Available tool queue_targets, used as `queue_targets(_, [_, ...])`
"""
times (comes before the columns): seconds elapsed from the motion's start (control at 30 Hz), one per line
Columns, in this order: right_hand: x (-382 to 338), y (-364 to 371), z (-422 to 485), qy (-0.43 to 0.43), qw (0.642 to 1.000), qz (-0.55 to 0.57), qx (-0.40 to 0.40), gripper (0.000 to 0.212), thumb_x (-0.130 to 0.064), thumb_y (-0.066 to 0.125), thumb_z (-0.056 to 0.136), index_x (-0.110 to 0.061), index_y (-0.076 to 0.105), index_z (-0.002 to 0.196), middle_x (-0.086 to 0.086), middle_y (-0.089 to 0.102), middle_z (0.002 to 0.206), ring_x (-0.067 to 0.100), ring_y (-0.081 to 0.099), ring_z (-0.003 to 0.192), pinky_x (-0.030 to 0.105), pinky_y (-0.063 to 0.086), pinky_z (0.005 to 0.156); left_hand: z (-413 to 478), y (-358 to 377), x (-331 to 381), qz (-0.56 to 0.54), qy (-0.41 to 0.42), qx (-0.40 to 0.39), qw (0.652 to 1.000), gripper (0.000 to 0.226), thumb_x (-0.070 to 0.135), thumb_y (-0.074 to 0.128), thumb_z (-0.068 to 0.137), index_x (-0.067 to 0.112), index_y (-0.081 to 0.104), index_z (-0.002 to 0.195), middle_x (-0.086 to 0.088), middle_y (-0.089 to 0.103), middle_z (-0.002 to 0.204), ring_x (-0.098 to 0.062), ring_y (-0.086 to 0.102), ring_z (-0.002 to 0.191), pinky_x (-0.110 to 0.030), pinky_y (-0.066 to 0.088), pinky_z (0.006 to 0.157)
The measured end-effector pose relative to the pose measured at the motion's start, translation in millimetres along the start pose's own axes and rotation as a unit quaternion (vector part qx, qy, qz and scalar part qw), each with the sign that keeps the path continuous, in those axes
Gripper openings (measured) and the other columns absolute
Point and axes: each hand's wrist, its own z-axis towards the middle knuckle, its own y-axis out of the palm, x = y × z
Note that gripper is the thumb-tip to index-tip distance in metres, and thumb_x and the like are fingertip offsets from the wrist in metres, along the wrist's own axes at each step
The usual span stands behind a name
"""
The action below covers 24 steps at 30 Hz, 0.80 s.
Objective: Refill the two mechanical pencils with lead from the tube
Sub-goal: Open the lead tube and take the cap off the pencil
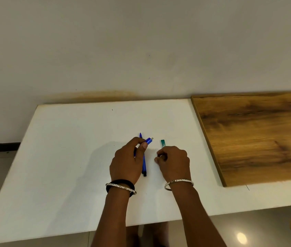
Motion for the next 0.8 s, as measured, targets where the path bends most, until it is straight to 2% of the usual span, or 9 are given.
queue_targets(0.1, [0,-3,0,0.018,0.998,0.057,0.023,0.028,-0.025,0.079,0.077,-0.017,0.07,0.103,0.0,0.071,0.087,0.009,0.061,0.072,0.015,0.047,0.072,0,-2,-2,0.007,0.001,-0.006,1.0,0.027,0.051,0.043,0.094,0.035,0.062,0.104,0.005,0.061,0.073,-0.014,0.059,0.065,-0.026,0.046,0.052])
queue_targets(0.17, [0,-8,3,0.046,0.985,0.155,0.055,0.017,-0.024,0.079,0.078,-0.017,0.071,0.092,-0.003,0.07,0.077,0.006,0.061,0.06,0.008,0.045,0.061,-1,-2,-4,0.016,0.006,-0.012,1.0,0.027,0.052,0.043,0.094,0.035,0.062,0.103,0.006,0.062,0.074,-0.013,0.058,0.065,-0.029,0.047,0.053])
queue_targets(0.23, [-2,-13,5,0.089,0.945,0.308,0.058,0.011,-0.022,0.074,0.083,-0.011,0.074,0.087,0.002,0.073,0.072,0.008,0.066,0.053,0.012,0.051,0.052,-1,-2,-6,0.021,0.012,-0.016,1.0,0.028,0.053,0.043,0.093,0.035,0.062,0.103,0.007,0.061,0.073,-0.012,0.058,0.065,-0.029,0.047,0.053])
queue_targets(0.3, [-5,-16,5,0.112,0.903,0.414,0.013,0.01,-0.022,0.072,0.085,-0.012,0.075,0.087,0.006,0.074,0.074,0.012,0.07,0.057,0.016,0.053,0.052,0,-1,-6,0.021,0.019,-0.018,0.999,0.028,0.053,0.043,0.093,0.036,0.063,0.103,0.009,0.057,0.069,-0.009,0.055,0.06,-0.024,0.043,0.049])
queue_targets(0.33, [-7,-16,4,0.109,0.893,0.436,-0.013,0.01,-0.022,0.072,0.085,-0.013,0.075,0.087,0.007,0.075,0.076,0.015,0.072,0.062,0.018,0.055,0.055,0,-1,-6,0.021,0.025,-0.017,0.999,0.028,0.053,0.043,0.093,0.036,0.063,0.102,0.011,0.055,0.066,-0.007,0.052,0.057,-0.022,0.04,0.048])
queue_targets(0.5, [-8,-14,3,0.1,0.87,0.48,-0.049,0.01,-0.017,0.072,0.084,-0.01,0.075,0.09,0.011,0.075,0.076,0.019,0.073,0.069,0.024,0.059,0.063,0,0,-8,0.022,0.039,-0.02,0.999,0.027,0.052,0.044,0.093,0.036,0.064,0.104,0.011,0.053,0.062,-0.005,0.048,0.053,-0.021,0.039,0.048])
queue_targets(0.57, [-7,-14,4,0.085,0.88,0.465,-0.048,0.009,-0.016,0.07,0.086,-0.008,0.074,0.09,0.011,0.074,0.076,0.018,0.072,0.067,0.024,0.059,0.063,-1,0,-7,0.022,0.04,-0.022,0.999,0.026,0.051,0.045,0.094,0.036,0.064,0.104,0.013,0.051,0.061,-0.005,0.047,0.052,-0.02,0.036,0.047])
queue_targets(0.7, [-8,-12,5,0.047,0.915,0.401,0.004,0.011,-0.013,0.064,0.091,-0.003,0.069,0.091,0.011,0.072,0.074,0.014,0.07,0.06,0.022,0.058,0.061,-2,2,-2,0.012,0.045,-0.033,0.998,0.025,0.05,0.044,0.094,0.036,0.064,0.102,0.013,0.057,0.064,-0.007,0.053,0.056,-0.022,0.043,0.05])
queue_targets(0.8, [-4,-14,7,0.056,0.902,0.425,0.047,0.012,-0.009,0.056,0.095,-0.002,0.065,0.09,0.009,0.071,0.072,0.014,0.07,0.058,0.022,0.057,0.056,-1,2,-1,0.002,0.034,-0.036,0.999,0.024,0.051,0.044,0.094,0.038,0.063,0.099,0.013,0.061,0.067,-0.005,0.053,0.056,-0.021,0.038,0.048])
